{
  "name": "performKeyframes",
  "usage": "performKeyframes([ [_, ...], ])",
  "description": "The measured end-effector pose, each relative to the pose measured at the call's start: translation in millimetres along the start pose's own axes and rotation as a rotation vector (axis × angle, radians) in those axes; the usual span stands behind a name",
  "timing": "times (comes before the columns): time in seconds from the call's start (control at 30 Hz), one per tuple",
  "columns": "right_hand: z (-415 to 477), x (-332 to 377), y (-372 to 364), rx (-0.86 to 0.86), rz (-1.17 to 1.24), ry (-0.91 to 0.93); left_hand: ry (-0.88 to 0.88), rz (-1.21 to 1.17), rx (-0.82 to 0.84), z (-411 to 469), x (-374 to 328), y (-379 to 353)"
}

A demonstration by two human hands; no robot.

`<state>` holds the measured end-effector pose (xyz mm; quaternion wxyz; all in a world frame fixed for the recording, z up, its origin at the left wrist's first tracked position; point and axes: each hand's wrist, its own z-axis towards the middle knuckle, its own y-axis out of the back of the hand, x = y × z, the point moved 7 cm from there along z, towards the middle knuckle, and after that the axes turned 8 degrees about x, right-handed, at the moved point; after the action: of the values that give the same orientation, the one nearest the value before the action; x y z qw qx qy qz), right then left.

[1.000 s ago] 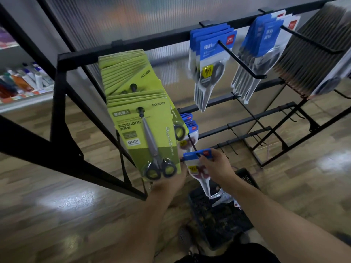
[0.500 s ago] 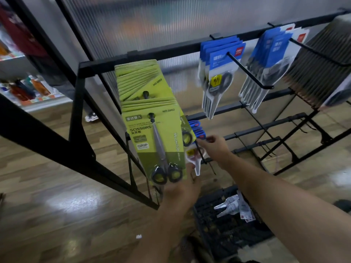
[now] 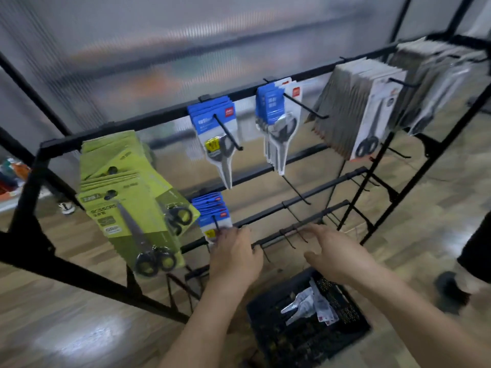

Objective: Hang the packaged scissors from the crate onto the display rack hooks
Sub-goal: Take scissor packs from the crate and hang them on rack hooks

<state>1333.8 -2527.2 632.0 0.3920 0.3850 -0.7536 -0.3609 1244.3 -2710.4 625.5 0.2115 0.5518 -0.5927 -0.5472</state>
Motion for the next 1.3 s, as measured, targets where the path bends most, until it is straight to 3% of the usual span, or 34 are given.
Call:
performKeyframes([
  [0.33,-58,-119,27,-0.080,-0.168,0.117,-0.024,0.069,0.036,-43,-137,-54],
  [0.7,-98,-200,27,-0.070,-0.050,0.175,0.001,0.213,0.008,-80,-210,-87],
  [0.97,-101,-193,19,-0.062,-0.066,0.220,0.011,0.229,0.004,-93,-215,-90],
  [1.3,-77,-149,-12,0.021,-0.116,0.165,0.009,0.187,0.055,-85,-159,-96],
])
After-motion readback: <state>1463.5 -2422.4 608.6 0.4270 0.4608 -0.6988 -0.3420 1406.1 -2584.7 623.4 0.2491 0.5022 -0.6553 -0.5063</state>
